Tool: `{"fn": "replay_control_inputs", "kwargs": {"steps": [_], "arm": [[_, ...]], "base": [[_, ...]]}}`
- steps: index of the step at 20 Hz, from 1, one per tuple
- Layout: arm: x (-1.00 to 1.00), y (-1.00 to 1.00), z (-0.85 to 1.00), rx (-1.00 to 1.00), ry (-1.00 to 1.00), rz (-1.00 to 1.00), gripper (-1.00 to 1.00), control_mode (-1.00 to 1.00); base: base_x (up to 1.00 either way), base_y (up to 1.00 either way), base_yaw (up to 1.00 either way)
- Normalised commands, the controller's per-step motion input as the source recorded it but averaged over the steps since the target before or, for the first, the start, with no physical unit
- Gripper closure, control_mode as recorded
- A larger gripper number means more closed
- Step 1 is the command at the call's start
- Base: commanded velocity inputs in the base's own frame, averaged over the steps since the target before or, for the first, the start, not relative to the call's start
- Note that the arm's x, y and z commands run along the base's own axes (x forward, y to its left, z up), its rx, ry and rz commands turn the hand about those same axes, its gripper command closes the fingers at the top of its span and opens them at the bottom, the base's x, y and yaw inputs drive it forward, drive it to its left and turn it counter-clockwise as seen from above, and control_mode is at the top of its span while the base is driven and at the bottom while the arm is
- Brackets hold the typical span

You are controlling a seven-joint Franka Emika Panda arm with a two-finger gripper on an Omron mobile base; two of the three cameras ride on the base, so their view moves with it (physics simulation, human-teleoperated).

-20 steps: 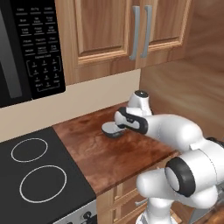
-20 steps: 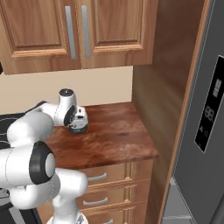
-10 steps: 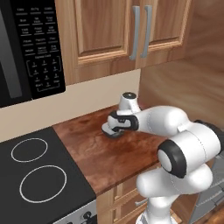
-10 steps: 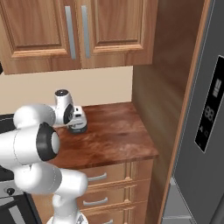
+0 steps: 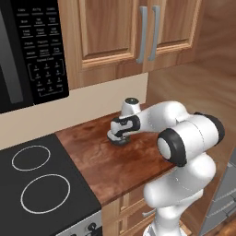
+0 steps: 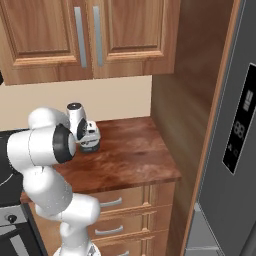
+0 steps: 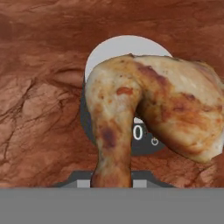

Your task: Take the chicken drumstick from the fridge and place it on the digital scale on the counter by the fridge. Wait a few seconds for a reading, then move it to the plate on the dining counter.

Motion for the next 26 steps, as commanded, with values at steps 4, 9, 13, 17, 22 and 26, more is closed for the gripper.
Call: {"fn": "replay_control_inputs", "kwargs": {"steps": [4,9,13,17,22,26], "arm": [[0.52,0.0,-0.41,0.0,0.06,-0.01,1.0,-1.0],[0.14,0.0,-0.25,0.0,0.05,0.0,1.0,-1.0],[0.0,0.0,-0.07,0.0,0.02,0.0,1.0,-1.0],[0.0,0.0,0.0,0.0,0.01,0.0,1.0,-1.0],[0.0,0.0,0.0,0.0,0.0,0.0,-1.0,-1.0],[0.0,0.0,0.1,-0.02,0.0,0.0,-1.0,-1.0]], "base": [[0.0,0.0,0.0],[0.0,0.0,0.0],[0.0,0.0,0.0],[0.0,0.0,0.0],[0.0,0.0,0.0],[0.0,0.0,0.0]]}}
